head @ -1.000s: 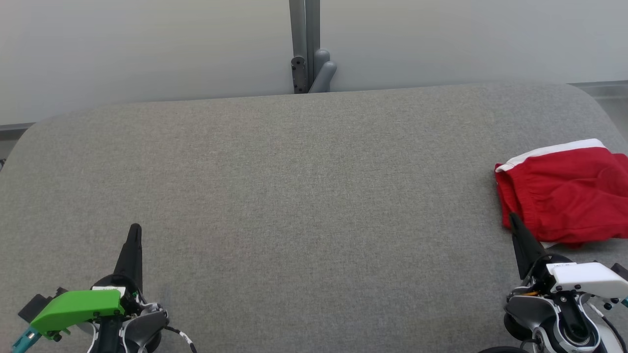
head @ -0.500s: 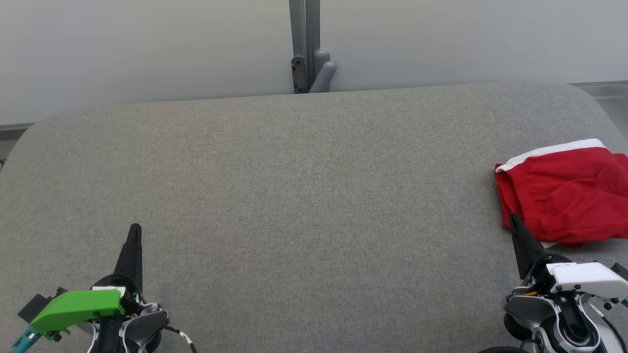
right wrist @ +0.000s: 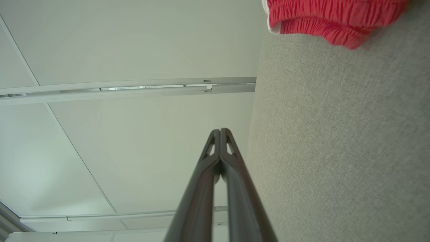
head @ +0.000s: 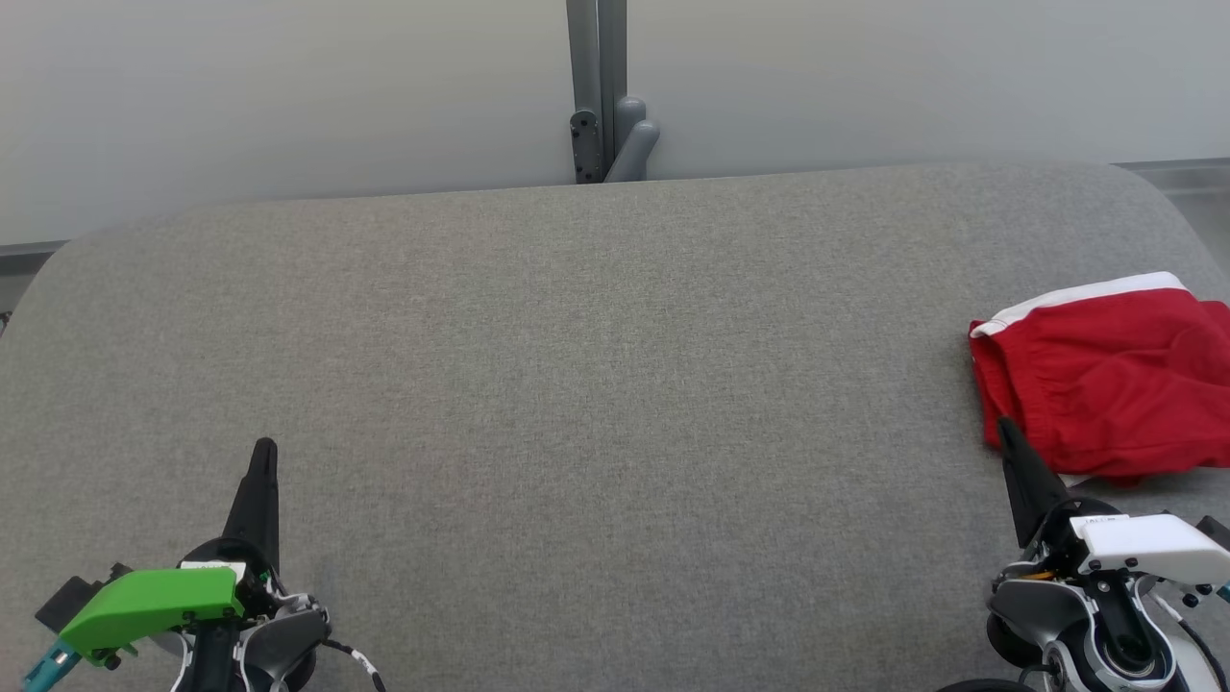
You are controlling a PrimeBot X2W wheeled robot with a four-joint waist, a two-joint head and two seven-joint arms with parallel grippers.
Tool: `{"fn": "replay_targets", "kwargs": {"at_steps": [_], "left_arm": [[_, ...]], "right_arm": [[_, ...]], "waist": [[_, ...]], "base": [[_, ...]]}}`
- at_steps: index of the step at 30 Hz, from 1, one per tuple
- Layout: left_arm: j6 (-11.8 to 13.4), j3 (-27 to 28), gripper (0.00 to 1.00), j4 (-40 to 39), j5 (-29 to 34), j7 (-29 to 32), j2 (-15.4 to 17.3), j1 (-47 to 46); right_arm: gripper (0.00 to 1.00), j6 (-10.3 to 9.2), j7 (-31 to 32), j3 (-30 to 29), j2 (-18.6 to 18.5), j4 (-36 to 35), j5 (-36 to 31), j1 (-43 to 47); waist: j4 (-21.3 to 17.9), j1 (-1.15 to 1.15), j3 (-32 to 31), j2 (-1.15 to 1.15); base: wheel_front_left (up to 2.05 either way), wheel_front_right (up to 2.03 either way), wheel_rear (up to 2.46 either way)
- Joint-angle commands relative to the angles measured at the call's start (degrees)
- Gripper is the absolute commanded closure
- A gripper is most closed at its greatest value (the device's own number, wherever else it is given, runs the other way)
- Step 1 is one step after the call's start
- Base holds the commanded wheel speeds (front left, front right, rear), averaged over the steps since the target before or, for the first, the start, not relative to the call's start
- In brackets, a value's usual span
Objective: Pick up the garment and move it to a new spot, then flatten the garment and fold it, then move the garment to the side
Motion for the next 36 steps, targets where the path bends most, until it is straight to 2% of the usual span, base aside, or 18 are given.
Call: {"fn": "replay_targets", "kwargs": {"at_steps": [1,36], "left_arm": [[-0.4,0.2,1.00,-0.2,-0.1,0.1,0.4,-0.6],[-0.4,0.2,1.00,-0.2,-0.1,0.1,0.4,-0.6]], "right_arm": [[1.00,0.02,0.1,0.0,-0.3,-0.1,0.3,-0.6],[1.00,0.02,0.1,0.0,-0.3,-0.1,0.3,-0.6]], "waist": [[0.0,0.00,0.0,0.00],[0.0,0.00,0.0,0.00]], "base": [[0.00,0.00,0.00],[0.00,0.00,0.00]]}}
